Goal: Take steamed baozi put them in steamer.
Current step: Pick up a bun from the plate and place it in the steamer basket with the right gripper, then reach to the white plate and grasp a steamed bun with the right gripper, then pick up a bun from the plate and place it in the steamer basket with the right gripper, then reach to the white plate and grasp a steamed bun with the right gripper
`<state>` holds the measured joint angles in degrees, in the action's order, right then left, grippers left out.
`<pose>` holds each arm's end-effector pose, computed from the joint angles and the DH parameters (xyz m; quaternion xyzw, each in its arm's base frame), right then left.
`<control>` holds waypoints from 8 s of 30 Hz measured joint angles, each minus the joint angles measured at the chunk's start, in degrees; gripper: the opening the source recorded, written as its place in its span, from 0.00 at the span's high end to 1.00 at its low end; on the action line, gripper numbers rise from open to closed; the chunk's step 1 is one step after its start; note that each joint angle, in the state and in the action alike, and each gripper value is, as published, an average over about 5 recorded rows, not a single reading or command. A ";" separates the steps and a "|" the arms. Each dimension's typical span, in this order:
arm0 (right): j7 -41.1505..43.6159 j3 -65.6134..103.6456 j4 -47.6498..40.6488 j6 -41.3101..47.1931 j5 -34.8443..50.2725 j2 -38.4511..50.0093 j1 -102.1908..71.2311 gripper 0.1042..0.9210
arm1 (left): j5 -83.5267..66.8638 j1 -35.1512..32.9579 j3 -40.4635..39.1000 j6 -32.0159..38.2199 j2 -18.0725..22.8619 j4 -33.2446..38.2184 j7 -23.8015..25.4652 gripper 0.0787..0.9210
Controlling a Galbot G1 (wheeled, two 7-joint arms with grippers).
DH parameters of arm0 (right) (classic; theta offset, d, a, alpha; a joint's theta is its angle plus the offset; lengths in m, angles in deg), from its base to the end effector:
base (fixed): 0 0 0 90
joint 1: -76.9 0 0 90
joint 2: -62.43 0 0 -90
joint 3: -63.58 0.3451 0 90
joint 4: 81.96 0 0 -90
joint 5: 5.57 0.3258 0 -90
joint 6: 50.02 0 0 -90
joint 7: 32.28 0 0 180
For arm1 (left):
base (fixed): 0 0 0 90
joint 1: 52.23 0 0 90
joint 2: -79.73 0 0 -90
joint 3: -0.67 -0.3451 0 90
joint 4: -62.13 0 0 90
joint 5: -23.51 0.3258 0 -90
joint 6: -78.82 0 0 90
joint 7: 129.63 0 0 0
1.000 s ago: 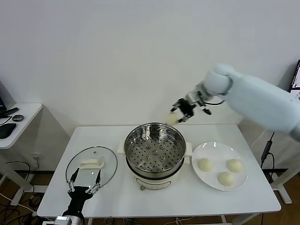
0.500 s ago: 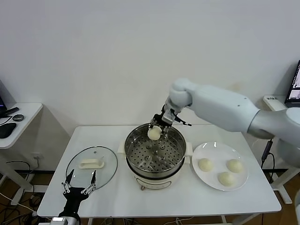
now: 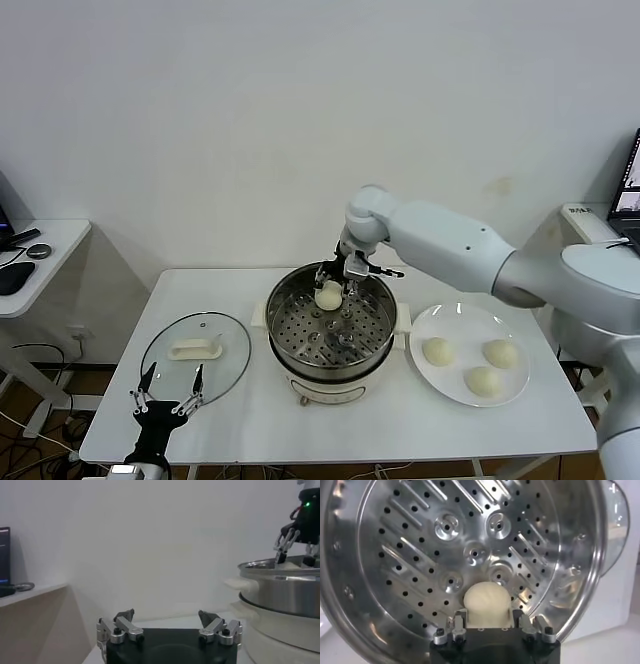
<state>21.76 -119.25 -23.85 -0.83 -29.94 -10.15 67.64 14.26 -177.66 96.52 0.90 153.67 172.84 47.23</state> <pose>0.5665 0.1088 -0.1062 -0.6431 0.1164 -0.7534 0.0725 0.1239 0.0934 -0.3487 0.0090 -0.9977 -0.0661 0.0142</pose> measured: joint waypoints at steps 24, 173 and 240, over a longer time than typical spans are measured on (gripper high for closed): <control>3.91 -8.83 23.24 30.94 26.24 19.86 15.54 0.12 | -0.14 0.76 0.27 -0.84 -0.85 1.35 0.68 0.12; -3.09 -11.41 13.21 82.14 56.46 -4.03 8.39 0.20 | -1.35 4.91 4.36 -0.17 -0.82 -1.30 0.07 0.12; 10.29 29.31 22.88 52.05 15.20 43.16 -35.40 0.13 | 0.37 2.91 5.43 -0.51 -0.66 -0.61 0.26 0.12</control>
<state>32.04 -89.94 -0.96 51.23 -14.74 33.01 32.24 14.62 -174.75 101.95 0.39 153.00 172.23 47.49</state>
